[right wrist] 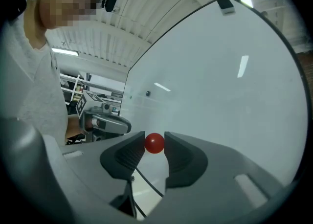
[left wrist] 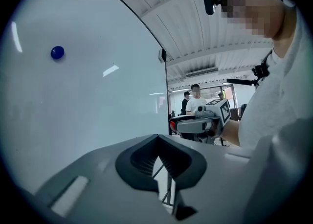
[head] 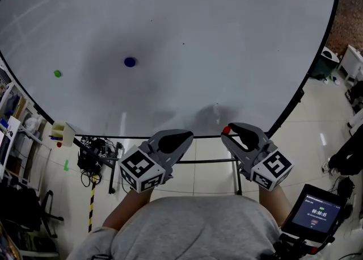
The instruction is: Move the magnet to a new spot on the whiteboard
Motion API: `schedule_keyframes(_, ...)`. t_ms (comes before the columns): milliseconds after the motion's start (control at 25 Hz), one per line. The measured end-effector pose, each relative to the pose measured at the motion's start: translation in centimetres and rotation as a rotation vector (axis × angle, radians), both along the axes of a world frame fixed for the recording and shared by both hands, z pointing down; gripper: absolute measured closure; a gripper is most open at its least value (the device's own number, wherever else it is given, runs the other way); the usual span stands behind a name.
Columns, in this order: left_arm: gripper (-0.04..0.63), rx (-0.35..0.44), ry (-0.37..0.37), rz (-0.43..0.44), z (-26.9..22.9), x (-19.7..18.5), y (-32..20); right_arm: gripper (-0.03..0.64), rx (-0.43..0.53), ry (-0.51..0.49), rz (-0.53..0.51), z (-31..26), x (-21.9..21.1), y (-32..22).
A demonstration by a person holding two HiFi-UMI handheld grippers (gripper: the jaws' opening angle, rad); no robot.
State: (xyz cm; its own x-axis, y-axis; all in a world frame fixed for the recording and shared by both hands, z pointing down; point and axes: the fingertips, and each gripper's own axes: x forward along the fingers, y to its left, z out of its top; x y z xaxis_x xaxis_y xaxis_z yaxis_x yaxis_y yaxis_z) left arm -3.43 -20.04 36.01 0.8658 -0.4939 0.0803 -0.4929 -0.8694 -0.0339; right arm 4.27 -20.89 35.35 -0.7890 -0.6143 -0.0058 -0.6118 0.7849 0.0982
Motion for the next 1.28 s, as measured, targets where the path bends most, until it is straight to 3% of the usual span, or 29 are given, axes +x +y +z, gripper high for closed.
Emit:
schedule_keyframes(280, 0.621, 0.033, -0.025, -0.033, -0.1, -0.19, -0.06, 0.491, -0.004, 0.009, -0.006, 0.32, -0.55, 0.14)
schedule_keyframes(480, 0.62, 0.008, 0.042, -0.015, -0.66, -0.36, -0.1, 0.491, -0.001, 0.009, -0.011, 0.4, -0.67, 0.17)
schedule_keyframes(1280, 0.62, -0.017, 0.048, -0.009, -0.67, -0.39, 0.34, 0.491, 0.005, 0.024, -0.008, 0.55, -1.05, 0.26)
